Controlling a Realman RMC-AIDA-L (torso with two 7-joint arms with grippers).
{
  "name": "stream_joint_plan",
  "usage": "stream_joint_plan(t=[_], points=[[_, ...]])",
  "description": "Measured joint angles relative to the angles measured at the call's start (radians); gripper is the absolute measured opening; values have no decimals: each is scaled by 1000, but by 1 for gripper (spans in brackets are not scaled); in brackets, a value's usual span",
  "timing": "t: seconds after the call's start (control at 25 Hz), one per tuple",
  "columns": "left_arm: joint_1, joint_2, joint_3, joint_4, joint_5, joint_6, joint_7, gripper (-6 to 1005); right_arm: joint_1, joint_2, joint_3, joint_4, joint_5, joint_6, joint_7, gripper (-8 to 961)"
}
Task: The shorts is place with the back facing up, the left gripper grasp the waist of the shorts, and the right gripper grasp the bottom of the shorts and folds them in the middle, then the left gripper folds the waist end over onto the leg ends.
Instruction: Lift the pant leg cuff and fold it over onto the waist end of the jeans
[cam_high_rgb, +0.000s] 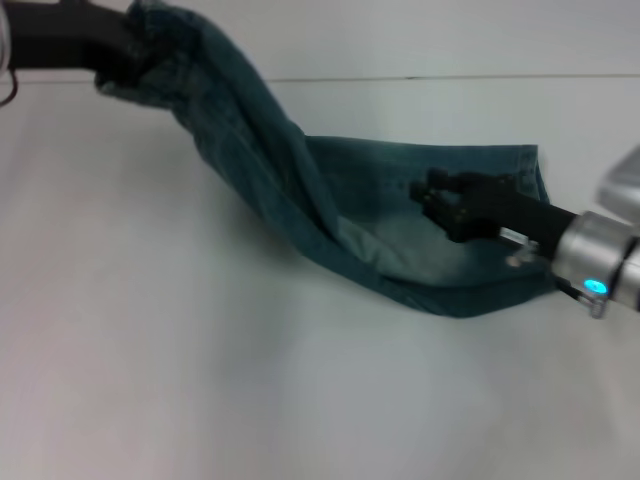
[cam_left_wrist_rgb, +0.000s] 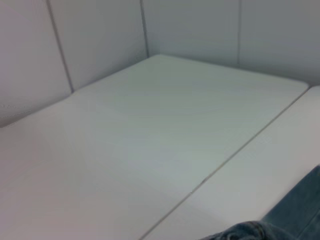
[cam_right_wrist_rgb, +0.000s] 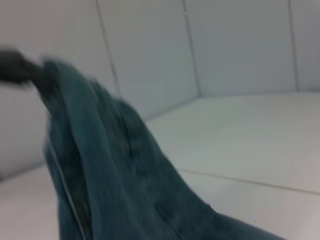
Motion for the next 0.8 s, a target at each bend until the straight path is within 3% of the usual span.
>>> stream_joint_plan(t=[0.2,0.52,0.8], points=[[-66,2,1,50,0,74,-65,67,99,3,8,142,74,124,-164,367],[-154,8,1,93,1,161,-134,60,200,8,-4,208,85,232,-216,83],[-211,6,85,115,29,194,-197,53,320,15,-30,286,-6,254,-228,-1]])
